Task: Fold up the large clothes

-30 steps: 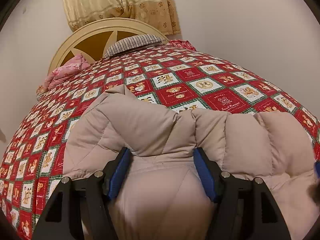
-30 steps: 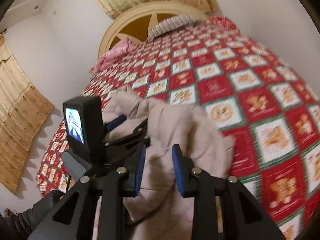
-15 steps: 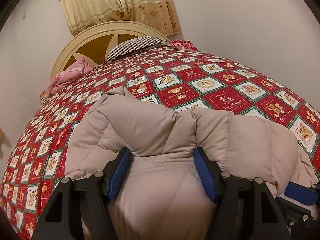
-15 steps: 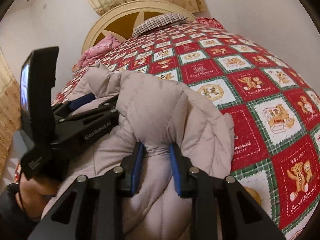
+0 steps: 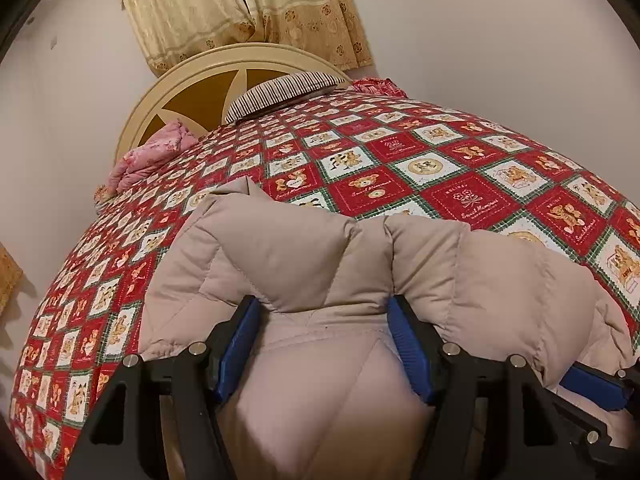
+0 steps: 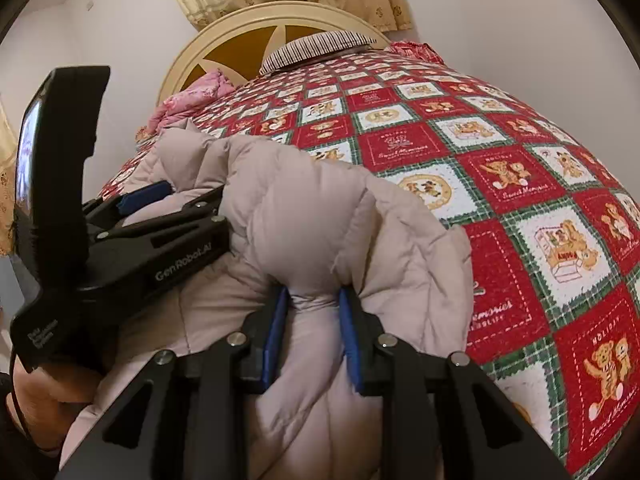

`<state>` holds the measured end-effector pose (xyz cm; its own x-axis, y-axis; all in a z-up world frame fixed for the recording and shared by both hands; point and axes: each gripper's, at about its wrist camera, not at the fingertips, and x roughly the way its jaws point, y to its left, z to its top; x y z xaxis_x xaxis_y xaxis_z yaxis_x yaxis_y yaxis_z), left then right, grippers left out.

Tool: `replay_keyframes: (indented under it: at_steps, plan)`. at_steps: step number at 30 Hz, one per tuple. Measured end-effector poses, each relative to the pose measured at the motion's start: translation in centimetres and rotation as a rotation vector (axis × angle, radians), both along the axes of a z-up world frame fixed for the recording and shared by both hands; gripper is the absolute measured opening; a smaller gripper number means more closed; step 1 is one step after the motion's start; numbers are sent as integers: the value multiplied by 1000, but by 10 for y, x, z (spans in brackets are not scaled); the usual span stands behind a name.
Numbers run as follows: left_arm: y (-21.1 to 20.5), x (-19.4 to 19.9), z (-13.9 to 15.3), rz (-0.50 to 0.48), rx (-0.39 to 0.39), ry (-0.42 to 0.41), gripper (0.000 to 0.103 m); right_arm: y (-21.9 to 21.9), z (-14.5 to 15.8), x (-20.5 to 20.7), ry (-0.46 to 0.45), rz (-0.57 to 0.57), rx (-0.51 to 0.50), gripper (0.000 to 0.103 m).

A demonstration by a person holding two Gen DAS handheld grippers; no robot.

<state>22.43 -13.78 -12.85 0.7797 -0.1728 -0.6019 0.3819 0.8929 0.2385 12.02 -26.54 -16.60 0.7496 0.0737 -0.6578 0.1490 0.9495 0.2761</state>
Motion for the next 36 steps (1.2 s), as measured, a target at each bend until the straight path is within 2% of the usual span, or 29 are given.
replay_keyframes:
  at_steps: [3,7,9,11,13,15,17,19,21,23,24,26,30,32,36]
  plan:
    - [8,-1,6,-16,-52,31,67,1,0,-3,-4,4,-2,27]
    - [56,-4,33,-90,-327,187,67,1,-1,-4,-7,7,7,27]
    - [87,-8,46,-90,-423,227,67,-1,-1,-5,-14,8,26,27]
    - [122,-12,55,-29,-452,227,74,-4,-1,-5,-21,9,38,28]
    - [153,-13,55,53,-488,235,74,-4,-1,-5,-27,10,49,27]
    - [177,-11,48,101,-562,301,74,-5,-1,-6,-31,11,57,28]
    - [185,-8,34,107,-619,388,74,-5,-1,-6,-34,11,59,28]
    - [171,-9,22,55,-609,436,74,-5,-1,-6,-37,12,60,28]
    - [154,-12,19,24,-563,399,77,-5,-1,-7,-38,11,64,28]
    - [141,-15,17,13,-519,355,88,-5,-1,-7,-38,11,62,28]
    - [136,-12,13,10,-497,358,91,-6,-1,-7,-38,11,64,28]
    - [135,-3,0,20,-495,419,98,-7,-2,-7,-40,13,67,28]
    - [149,5,-16,15,-558,517,99,-11,-3,-8,-50,15,89,28]
    - [149,3,-17,21,-539,506,99,-9,-1,-9,-57,24,82,30]
    - [133,-9,-8,22,-420,418,99,-18,8,-18,-66,56,125,40]
